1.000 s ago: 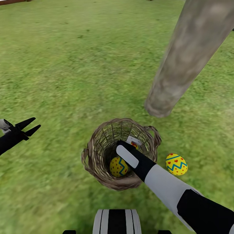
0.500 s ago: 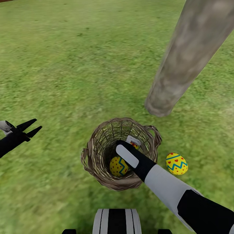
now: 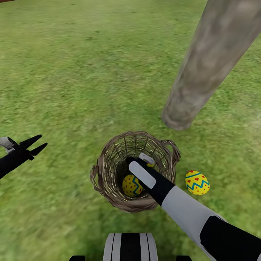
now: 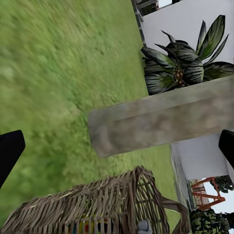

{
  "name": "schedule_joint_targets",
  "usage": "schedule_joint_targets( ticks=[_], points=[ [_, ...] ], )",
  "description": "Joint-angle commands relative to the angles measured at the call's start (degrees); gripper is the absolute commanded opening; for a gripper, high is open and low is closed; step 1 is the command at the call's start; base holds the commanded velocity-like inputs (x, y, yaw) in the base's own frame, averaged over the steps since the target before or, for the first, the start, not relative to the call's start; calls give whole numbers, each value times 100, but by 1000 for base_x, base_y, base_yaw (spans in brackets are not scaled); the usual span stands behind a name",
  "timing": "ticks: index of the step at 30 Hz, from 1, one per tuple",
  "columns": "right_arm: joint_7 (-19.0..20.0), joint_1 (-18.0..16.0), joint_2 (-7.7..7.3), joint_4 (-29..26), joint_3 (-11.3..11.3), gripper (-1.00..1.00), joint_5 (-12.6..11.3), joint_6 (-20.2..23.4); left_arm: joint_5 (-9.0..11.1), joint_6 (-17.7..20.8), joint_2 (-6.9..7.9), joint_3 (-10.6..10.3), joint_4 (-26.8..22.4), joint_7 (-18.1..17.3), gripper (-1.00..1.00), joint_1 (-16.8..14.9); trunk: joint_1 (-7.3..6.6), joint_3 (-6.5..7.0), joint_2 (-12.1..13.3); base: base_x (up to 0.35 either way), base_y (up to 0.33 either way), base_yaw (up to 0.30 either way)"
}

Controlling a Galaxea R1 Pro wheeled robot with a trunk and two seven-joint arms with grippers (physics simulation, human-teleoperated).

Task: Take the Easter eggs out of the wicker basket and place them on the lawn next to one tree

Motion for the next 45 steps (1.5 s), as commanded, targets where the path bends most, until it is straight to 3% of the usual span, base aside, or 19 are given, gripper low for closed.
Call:
schedule_joint_targets(
  ticks=[1,3,8,9,14,19,45],
  points=[
    [-44,-5,-1,1,18,100,-34,20,-4,25,-1,3,1,-17,100,-3,-1,-3,-1,0,0,0],
    [-66,-5,7,35,23,100,-99,-45,-5,25,-3,2,2,-17,100,-3,-1,-3,-1,0,0,0],
    [-132,0,16,196,16,100,65,-205,-15,24,-38,-1,3,-11,100,-3,-1,-3,-1,0,0,0],
    [-135,-2,16,418,15,100,556,-351,-17,24,-61,-1,2,-7,100,-3,-1,-3,-1,0,0,0],
    [-140,-5,16,507,15,100,632,-356,-30,17,-163,-4,-2,8,100,-3,-1,-3,-1,0,0,0],
    [-143,-5,16,526,8,100,1049,-354,-31,16,-231,-2,-8,10,100,-3,-1,-3,-1,0,0,0],
    [-149,-5,16,719,3,100,1127,-363,-31,15,-258,-19,-8,11,100,-3,30,-269,-17,0,0,0]
  ],
)
